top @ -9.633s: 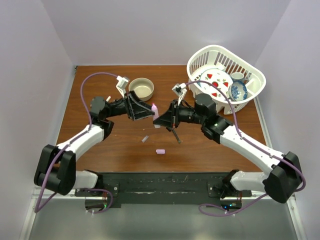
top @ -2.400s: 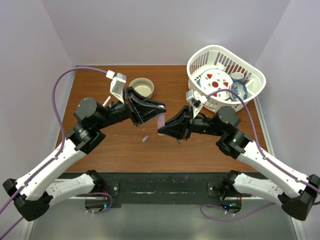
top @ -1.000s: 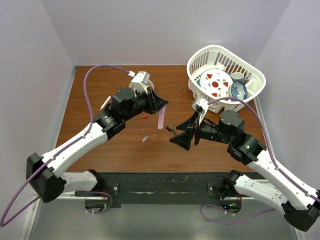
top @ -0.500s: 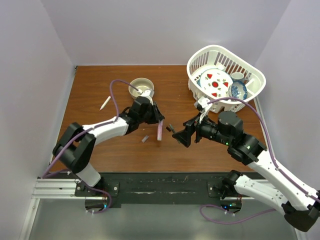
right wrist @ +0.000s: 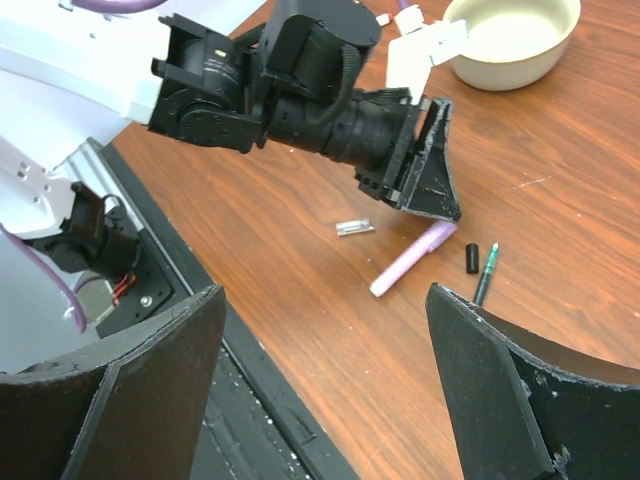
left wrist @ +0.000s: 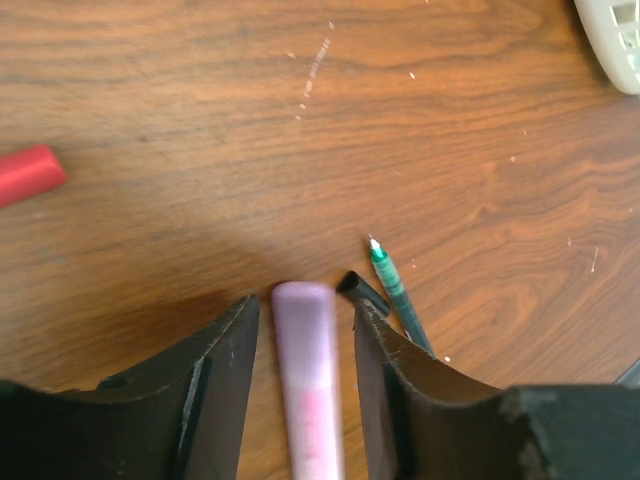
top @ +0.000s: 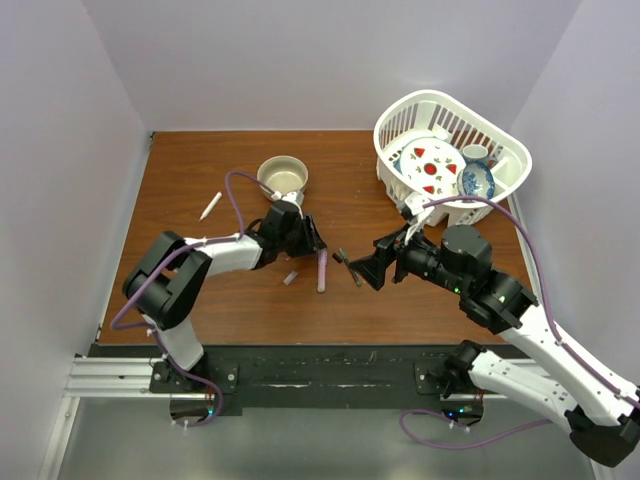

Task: Insert the pens into the pen caps

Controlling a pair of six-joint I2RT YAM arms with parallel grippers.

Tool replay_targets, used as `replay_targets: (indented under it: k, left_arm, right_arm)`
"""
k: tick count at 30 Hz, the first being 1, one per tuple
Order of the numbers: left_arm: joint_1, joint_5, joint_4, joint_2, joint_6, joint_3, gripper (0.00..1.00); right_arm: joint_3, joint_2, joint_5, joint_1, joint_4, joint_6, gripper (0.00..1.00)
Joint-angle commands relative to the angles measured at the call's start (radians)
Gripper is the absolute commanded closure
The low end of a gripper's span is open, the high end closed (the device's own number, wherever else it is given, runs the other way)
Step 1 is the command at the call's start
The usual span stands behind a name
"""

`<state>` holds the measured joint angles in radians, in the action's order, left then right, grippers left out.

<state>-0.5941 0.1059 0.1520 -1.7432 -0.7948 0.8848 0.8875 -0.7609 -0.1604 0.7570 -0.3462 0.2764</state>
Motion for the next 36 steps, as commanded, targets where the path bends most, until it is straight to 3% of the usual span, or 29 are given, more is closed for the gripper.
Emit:
replay_targets:
  k: [1,5,9,14,17,20,23,27,36]
  left_arm:
    - [0.033,-0.028,0.015,0.057,0.002,-0.020,0.51]
    - [0.085,-0.103,-0.054,0.141,0.014,-0.012,0.49]
    - [0.172,-0.343,-0.248,0.236,-0.035,0.028,0.50]
    - [0.344,-0.410,-0.285,0.284,-0.050,0.046,0.51]
    - [0.459,-0.368,-0.308,0.249,-0.066,0.088,0.51]
    - [0.560,-0.301,-0.333,0.189,-0.164,0.117,0.52]
    - [0.625,-0.319,-0.351,0.107,-0.259,0.169,0.55]
    - [0.648,-0.414,-0.422,0.010,-0.403,0.252,0.54]
    - [0.651,-0.442,-0.647,-0.185,-0.630,0.474,0.54]
  right_arm:
    - [0.022,0.003,0.039,0.001,0.004,0.010,0.15]
    - [0.033,0.002,0.045,-0.001,-0.007,0.018,0.15]
    - [0.031,-0.005,0.041,0.001,-0.001,0.032,0.15]
    - [0.018,-0.015,0.027,0.001,0.023,0.040,0.16]
    - [0.016,-0.025,0.025,0.001,0.032,0.038,0.16]
    - [0.013,-0.034,0.021,0.001,0.044,0.037,0.16]
    - [0.016,-0.044,0.013,-0.001,0.053,0.035,0.16]
    - [0.027,-0.052,0.009,0.001,0.053,0.029,0.16]
    - [0.037,-0.072,0.045,-0.001,0.042,0.015,0.16]
